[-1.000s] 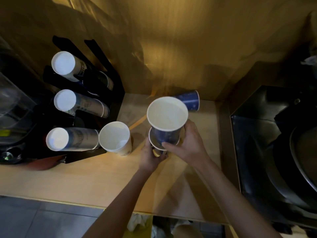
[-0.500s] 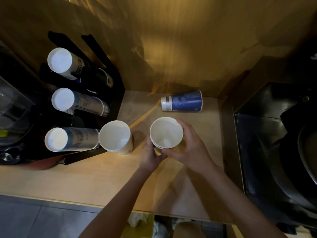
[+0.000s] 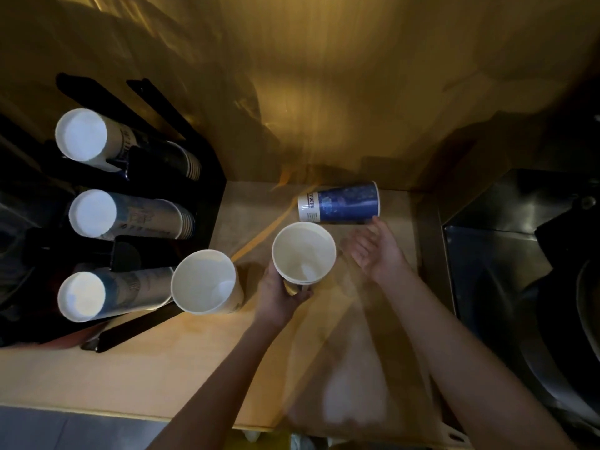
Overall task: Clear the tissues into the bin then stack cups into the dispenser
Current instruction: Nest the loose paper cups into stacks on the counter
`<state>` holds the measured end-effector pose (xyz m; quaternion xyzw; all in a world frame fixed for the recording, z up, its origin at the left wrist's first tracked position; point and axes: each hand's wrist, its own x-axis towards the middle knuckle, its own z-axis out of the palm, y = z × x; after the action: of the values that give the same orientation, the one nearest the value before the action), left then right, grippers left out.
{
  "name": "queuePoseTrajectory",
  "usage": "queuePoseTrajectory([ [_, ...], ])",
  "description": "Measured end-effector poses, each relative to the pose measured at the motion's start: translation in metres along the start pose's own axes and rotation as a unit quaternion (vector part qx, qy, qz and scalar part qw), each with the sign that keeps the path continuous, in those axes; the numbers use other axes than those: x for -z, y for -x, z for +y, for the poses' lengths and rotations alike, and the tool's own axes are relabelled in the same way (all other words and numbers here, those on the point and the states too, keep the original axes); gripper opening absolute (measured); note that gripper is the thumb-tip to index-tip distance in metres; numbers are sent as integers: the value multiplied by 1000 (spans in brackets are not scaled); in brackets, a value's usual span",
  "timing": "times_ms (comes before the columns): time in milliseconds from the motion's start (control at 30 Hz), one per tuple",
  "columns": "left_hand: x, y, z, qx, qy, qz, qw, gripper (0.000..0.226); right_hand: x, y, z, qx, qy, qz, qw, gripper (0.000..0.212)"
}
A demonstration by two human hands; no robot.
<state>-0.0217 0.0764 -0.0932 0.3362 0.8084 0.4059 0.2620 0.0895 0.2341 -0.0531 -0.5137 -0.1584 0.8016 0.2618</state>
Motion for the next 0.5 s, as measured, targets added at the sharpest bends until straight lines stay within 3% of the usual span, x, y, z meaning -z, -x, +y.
queuePoseTrajectory([
  [67, 1, 0, -4, 8, 5, -1, 1000, 75, -1, -14, -2, -13, -32, 34, 999, 69],
  [133, 1, -1, -10, 19, 4, -15, 1000, 71, -7, -22, -6, -10, -26, 58, 998, 76],
  [300, 2, -4, -17, 36, 7, -39, 999, 76, -24, -46, -18, -8, 2, 86, 996, 79],
  [500, 3, -6, -8, 20, 32, -23, 999, 84, -12, -70, -22, 19, 24, 109, 994, 60],
])
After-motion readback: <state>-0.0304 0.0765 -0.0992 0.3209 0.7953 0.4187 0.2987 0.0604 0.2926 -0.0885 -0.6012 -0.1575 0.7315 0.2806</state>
